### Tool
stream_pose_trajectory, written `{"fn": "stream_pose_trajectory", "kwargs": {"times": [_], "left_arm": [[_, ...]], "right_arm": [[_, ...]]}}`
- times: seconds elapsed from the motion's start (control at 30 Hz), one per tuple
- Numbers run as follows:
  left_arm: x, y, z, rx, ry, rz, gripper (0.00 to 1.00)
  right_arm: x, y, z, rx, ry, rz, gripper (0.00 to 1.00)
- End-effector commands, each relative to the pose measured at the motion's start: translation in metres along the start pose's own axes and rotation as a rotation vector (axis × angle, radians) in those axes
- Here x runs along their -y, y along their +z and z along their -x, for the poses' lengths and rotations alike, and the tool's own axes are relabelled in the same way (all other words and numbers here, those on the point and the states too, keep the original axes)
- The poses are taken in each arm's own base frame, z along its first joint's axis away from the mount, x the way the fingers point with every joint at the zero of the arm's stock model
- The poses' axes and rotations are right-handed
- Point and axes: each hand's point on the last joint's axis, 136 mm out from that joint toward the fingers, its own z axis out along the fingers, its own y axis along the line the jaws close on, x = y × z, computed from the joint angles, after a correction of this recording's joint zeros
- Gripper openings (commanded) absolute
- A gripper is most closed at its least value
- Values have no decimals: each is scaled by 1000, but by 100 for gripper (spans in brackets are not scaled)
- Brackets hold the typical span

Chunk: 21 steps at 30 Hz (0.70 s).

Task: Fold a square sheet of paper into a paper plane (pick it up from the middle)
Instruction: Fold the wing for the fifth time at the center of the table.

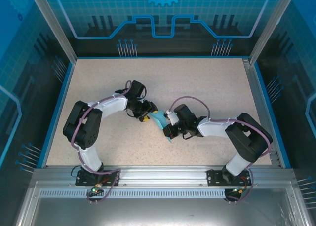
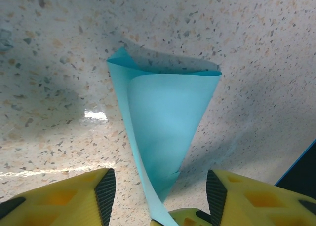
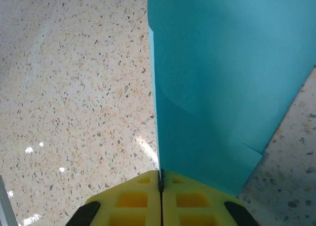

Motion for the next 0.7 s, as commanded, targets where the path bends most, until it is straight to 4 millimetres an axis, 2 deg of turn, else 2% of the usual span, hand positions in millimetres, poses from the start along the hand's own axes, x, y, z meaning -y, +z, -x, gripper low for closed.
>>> {"fn": "stream_pose_trajectory", "kwargs": {"times": [0.0,0.33,0.4,0.57,0.67], "left_arm": [[1,3,-1,-28,-3,22,53],[-3,10,2,-49,0,61,31],[-3,10,2,-50,-1,64,23],[1,7,2,-46,0,52,7],[3,5,2,-42,3,46,1]], "right_arm": [[-9,-4,9,14,-48,-12,7],[-15,-10,13,30,-117,-70,8],[-15,-11,14,35,-129,-91,8],[-13,-11,11,12,-181,-162,15],[-13,-11,11,6,-225,-230,18]]}}
